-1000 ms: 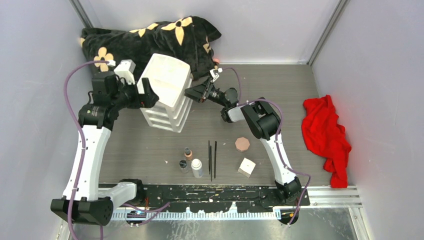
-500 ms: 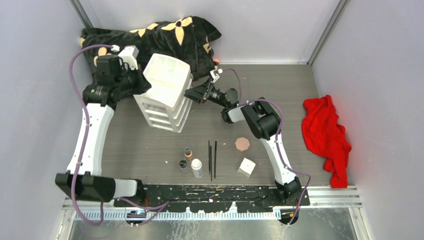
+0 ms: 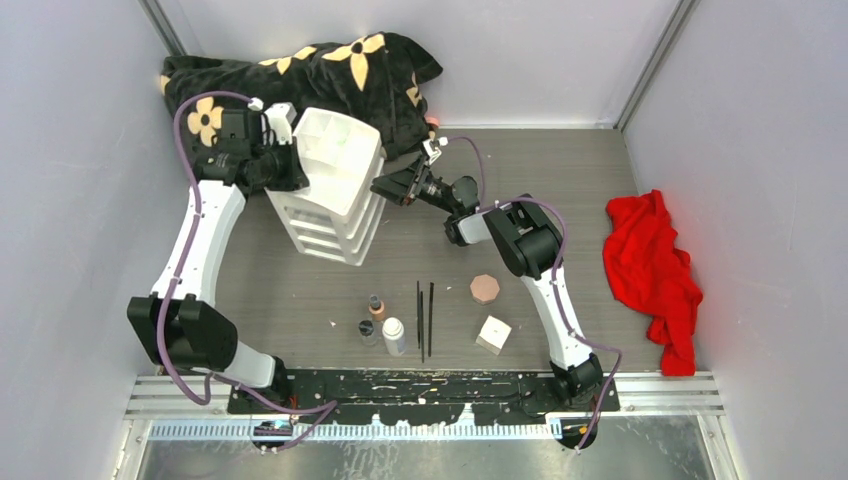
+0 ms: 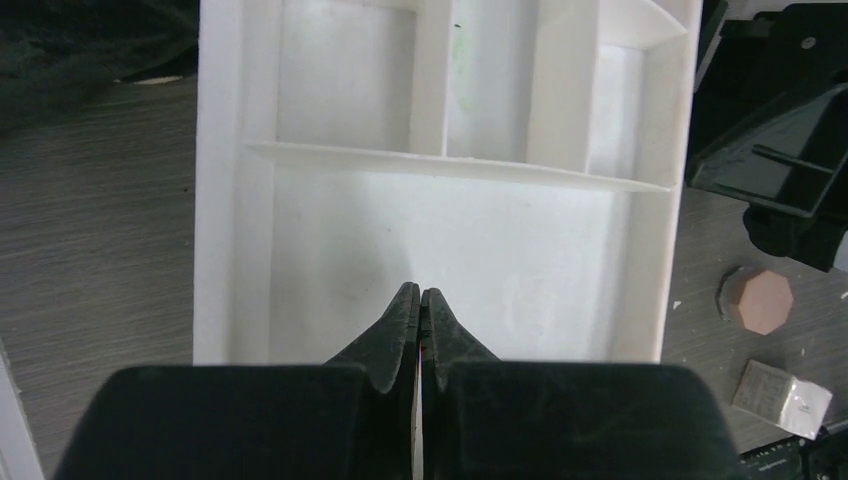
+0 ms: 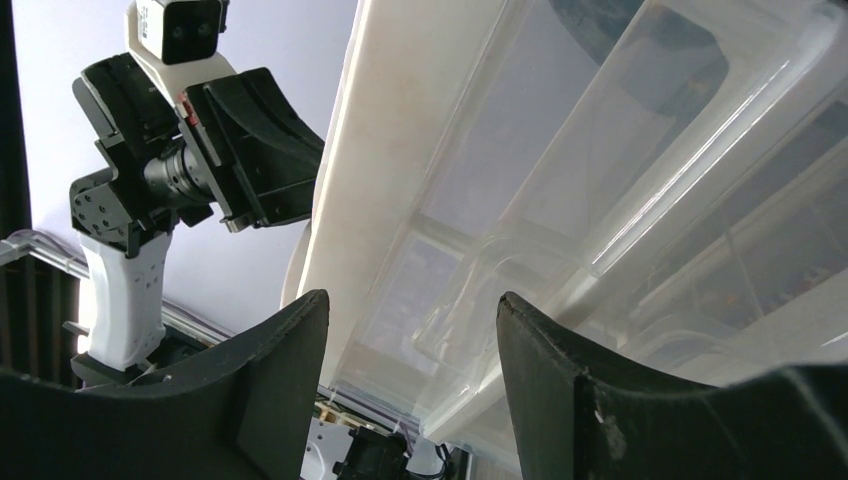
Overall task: Organize the makeup
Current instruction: Open the drawer in the storage box.
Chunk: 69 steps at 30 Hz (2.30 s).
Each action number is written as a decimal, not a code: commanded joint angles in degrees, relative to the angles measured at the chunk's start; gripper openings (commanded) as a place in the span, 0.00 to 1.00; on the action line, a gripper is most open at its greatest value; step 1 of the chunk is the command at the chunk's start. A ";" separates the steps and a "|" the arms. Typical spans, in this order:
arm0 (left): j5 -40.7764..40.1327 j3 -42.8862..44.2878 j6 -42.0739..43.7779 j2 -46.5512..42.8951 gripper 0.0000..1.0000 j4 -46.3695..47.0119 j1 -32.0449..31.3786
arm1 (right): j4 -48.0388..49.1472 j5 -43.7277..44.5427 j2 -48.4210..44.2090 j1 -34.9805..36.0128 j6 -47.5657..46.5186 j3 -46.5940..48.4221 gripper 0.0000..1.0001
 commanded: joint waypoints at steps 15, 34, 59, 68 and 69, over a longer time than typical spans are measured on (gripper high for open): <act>-11.51 1.33 4.17 5.29 0.00 -4.36 -4.68 | 6.45 -1.60 -4.27 0.88 -1.59 1.60 0.66; -12.86 0.26 4.47 7.26 0.00 -4.36 -5.28 | 11.11 -1.34 -7.26 2.51 0.41 0.63 0.67; -16.02 -0.18 5.43 8.81 0.00 -4.97 -5.92 | 11.15 -2.60 -17.16 -4.21 -1.69 -13.71 0.67; -16.08 -0.38 5.43 8.55 0.00 -4.91 -5.89 | 11.03 -4.13 -18.22 -4.94 -1.82 -15.75 0.67; -16.08 -0.46 5.43 8.52 0.00 -4.83 -5.89 | 10.96 -4.20 -18.07 -4.99 -1.83 -15.88 0.68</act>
